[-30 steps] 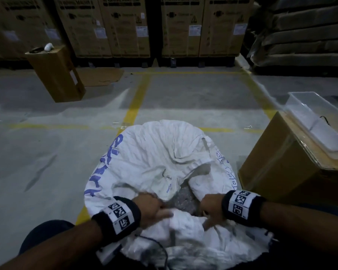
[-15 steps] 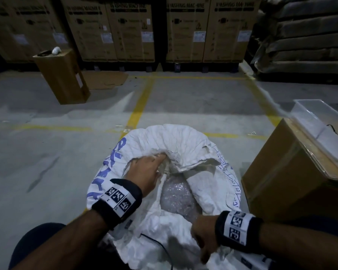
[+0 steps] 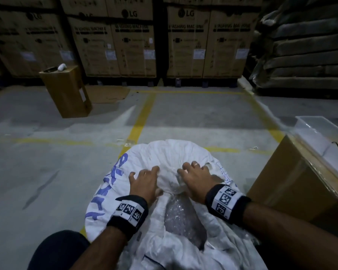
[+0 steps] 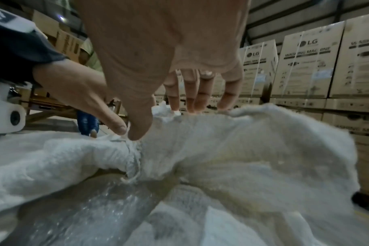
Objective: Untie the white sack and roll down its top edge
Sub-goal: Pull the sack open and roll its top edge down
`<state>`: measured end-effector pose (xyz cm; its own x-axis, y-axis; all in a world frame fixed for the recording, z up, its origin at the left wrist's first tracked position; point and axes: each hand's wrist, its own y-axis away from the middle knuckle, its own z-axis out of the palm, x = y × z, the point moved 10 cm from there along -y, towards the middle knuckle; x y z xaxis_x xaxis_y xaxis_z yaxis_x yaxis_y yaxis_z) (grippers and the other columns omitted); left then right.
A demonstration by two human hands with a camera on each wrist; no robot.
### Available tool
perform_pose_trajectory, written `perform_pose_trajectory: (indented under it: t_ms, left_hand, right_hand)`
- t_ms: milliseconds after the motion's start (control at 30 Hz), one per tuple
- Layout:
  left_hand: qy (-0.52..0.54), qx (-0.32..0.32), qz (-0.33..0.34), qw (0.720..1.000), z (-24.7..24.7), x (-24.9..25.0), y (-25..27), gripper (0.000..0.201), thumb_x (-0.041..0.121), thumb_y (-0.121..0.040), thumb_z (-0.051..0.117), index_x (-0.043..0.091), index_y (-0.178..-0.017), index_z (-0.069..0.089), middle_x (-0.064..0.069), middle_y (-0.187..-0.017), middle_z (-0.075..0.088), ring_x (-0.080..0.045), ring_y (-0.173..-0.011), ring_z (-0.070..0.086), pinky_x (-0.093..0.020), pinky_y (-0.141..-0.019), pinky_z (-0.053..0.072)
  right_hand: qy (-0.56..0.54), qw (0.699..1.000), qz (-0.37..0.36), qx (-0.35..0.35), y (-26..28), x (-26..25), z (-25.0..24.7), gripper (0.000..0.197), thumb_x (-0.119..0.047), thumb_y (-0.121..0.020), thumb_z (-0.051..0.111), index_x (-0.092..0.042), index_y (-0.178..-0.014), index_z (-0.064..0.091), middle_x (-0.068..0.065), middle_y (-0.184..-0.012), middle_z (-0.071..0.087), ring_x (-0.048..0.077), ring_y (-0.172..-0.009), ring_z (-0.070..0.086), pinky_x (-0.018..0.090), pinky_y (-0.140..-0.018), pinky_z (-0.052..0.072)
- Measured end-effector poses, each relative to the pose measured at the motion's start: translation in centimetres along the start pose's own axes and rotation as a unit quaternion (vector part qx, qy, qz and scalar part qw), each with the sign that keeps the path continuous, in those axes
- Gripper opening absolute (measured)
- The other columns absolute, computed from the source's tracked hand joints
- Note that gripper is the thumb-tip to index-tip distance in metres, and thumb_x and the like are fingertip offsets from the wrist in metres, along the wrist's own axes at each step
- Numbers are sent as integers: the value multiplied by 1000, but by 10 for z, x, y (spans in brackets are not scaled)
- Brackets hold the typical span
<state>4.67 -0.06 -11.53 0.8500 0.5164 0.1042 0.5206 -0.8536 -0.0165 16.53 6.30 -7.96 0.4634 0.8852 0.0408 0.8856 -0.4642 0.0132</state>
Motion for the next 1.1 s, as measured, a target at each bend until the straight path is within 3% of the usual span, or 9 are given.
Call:
perform_pose_trajectory:
  t_ms: [200, 367, 500, 600, 700, 800, 933, 1000, 1100]
  left_hand:
    - [25, 24, 18, 999, 8, -2, -5, 23, 37, -96, 37, 30, -114, 50, 5, -103, 67, -17, -109, 57, -39, -101, 16]
    - [249, -10, 47, 967, -4, -20, -10, 41, 31, -97, 46, 22, -57, 41, -6, -67, 59, -29, -80, 59, -28, -66, 30]
    - [232, 50, 13, 971, -25, -27, -5, 21, 37, -95, 45, 25, -87, 61, 4, -85, 66, -22, -90, 60, -30, -77, 38]
    - [115, 157, -19, 981, -48, -18, 19, 41, 56, -87, 30, 32, -98, 61, 9, -96, 64, -21, -95, 59, -39, -84, 38]
    - [61, 61, -25, 996, -23, -3, 33, 62, 72, -77, 40, 36, -127, 44, 15, -121, 51, -14, -119, 44, -39, -98, 25]
    - [34, 27, -35, 998, 5, -6, 30, 53, 51, -86, 52, 32, -132, 36, 12, -121, 55, -15, -121, 47, -36, -100, 23]
    - [183, -4, -2, 983, 13, -12, 21, 36, 20, -88, 51, 23, -120, 35, -5, -92, 68, -29, -91, 63, -34, -79, 44]
    - [260, -17, 17, 965, 11, -19, 22, 24, 24, -91, 53, 21, -112, 43, -6, -89, 69, -28, -86, 63, -33, -72, 45]
    - [284, -39, 9, 958, 14, -38, 22, 24, 40, -95, 43, 22, -91, 58, -3, -88, 67, -24, -86, 62, -28, -69, 41]
  right_hand:
    - [-10, 999, 16, -30, -19, -2, 30, 32, -12, -92, 45, -13, -124, 43, 11, -121, 58, 30, -115, 49, 46, -95, 35]
    - [-212, 977, -17, -24, -24, 7, 19, 22, -22, -95, 48, -8, -81, 57, 13, -82, 65, 31, -82, 58, 34, -71, 41]
    - [-350, 931, 22, -97, -44, 14, 21, 45, -20, -97, 48, -18, -55, 32, -3, -53, 33, 12, -53, 34, 22, -52, 28]
    - [-354, 910, 61, -205, -60, 14, 44, 44, -26, -96, 49, -19, -55, 35, -2, -55, 35, 9, -51, 31, 20, -50, 28]
    - [-376, 885, 95, -257, -63, 12, 54, 39, -30, -94, 53, -16, -59, 43, -1, -54, 41, 7, -43, 33, 21, -47, 29]
    - [-386, 879, 109, -258, -65, 11, 48, 31, -28, -94, 53, -9, -70, 54, -2, -49, 41, 5, -36, 33, 16, -38, 27]
    - [-296, 939, 89, -149, -73, 19, 22, 30, -33, -89, 59, -20, -67, 42, -2, -72, 50, 18, -74, 46, 29, -66, 36]
    - [-168, 983, 78, 4, -63, 23, -11, 21, -37, -86, 60, -23, -76, 47, -1, -89, 55, 22, -88, 50, 35, -77, 38]
    - [-77, 961, 3, 266, -20, 4, -58, 19, -38, -78, 59, -20, -72, 56, 1, -78, 57, 27, -74, 56, 37, -65, 42]
